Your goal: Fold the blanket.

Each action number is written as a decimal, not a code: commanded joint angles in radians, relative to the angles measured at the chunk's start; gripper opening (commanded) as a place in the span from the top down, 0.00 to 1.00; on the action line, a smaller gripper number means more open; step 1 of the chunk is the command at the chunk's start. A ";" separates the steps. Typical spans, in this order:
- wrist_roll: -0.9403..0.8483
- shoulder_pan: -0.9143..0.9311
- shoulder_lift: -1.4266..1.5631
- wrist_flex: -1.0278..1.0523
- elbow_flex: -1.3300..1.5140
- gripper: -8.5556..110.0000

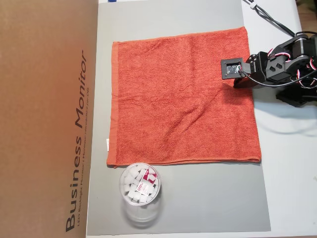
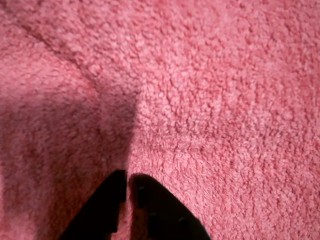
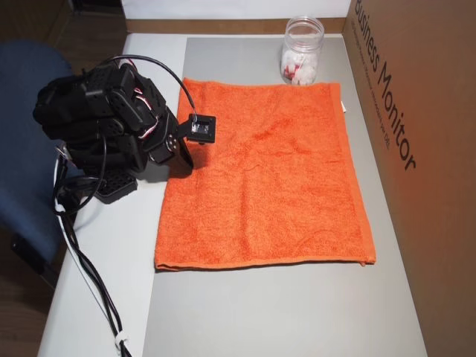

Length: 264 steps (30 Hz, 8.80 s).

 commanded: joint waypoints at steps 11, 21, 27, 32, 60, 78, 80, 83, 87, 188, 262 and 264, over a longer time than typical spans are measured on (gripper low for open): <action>-0.008 0.005 0.008 0.002 0.008 0.92; -0.008 0.005 0.008 0.002 0.008 0.92; -0.008 0.005 0.008 0.002 0.008 0.92; -0.008 0.005 0.008 0.002 0.008 0.92; 0.006 0.015 0.005 -0.006 -0.023 0.93; 0.008 0.058 -0.388 0.006 -0.387 0.93; 0.008 0.087 -0.405 0.006 -0.413 0.93; 0.008 0.140 -0.419 0.008 -0.440 0.93; 0.008 0.198 -0.422 0.009 -0.482 0.93; -0.253 0.876 -1.026 -0.405 -0.548 0.73; -0.252 0.876 -1.204 -0.712 -0.393 0.92; -0.252 0.876 -1.204 -0.712 -0.391 0.93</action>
